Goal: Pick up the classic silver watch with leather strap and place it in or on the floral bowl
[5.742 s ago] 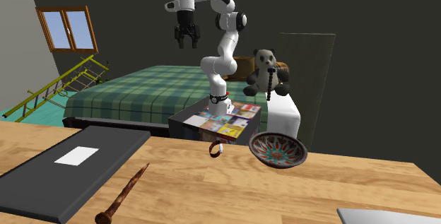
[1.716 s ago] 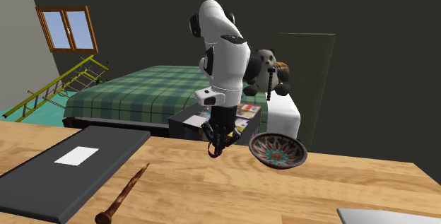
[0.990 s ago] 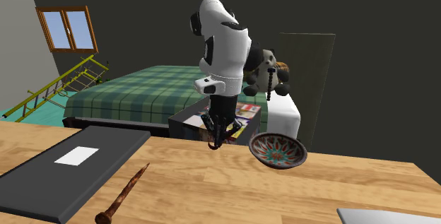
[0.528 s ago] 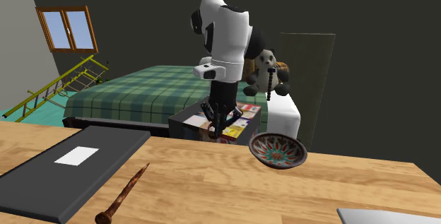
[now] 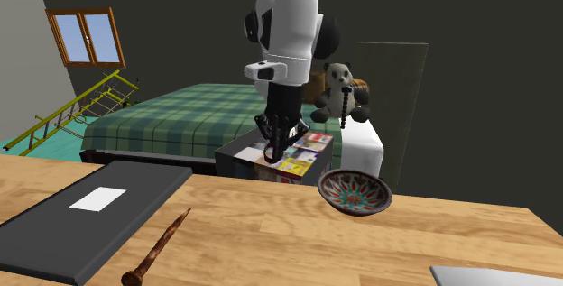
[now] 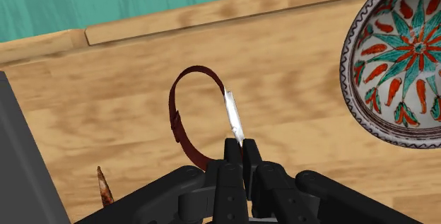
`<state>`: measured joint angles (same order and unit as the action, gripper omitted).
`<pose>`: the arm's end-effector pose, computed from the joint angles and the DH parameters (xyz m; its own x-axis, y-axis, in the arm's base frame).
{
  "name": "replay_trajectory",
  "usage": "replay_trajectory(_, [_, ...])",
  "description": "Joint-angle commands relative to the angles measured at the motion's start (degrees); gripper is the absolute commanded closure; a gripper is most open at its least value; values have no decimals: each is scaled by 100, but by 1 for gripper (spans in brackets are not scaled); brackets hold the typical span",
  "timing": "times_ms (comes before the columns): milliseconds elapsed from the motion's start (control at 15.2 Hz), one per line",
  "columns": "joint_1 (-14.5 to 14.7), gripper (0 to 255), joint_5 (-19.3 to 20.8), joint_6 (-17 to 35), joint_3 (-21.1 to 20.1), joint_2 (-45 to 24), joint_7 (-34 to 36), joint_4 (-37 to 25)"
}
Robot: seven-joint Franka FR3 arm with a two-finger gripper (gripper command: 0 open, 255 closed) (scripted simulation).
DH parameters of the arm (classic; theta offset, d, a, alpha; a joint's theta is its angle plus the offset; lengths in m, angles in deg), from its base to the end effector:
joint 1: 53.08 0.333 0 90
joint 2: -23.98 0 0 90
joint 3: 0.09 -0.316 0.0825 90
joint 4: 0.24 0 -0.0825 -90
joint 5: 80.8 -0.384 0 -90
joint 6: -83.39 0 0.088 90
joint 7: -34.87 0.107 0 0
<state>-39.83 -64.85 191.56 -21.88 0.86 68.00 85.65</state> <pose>0.5837 0.3397 0.4519 0.9928 0.0926 0.0755 0.0855 -0.9920 0.0929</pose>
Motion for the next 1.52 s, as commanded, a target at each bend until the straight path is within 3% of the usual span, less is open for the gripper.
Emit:
replay_trajectory(0, [14,255,-21,-151,-13,35,-15,-117])
replay_trajectory(66, [15,255,-24,-173,-14,39,-19,-135])
replay_trajectory(594, [992,255,299,-900,-157,-797,831,-1524])
replay_trajectory(858, [1609,255,493,-1434,-153,-1450,1155,-2655])
replay_trajectory(1056, [2176,255,656,-1999,-86,-2147,1287,-3918])
replay_trajectory(1452, [1997,255,627,-1409,-115,-1961,1416,-3104])
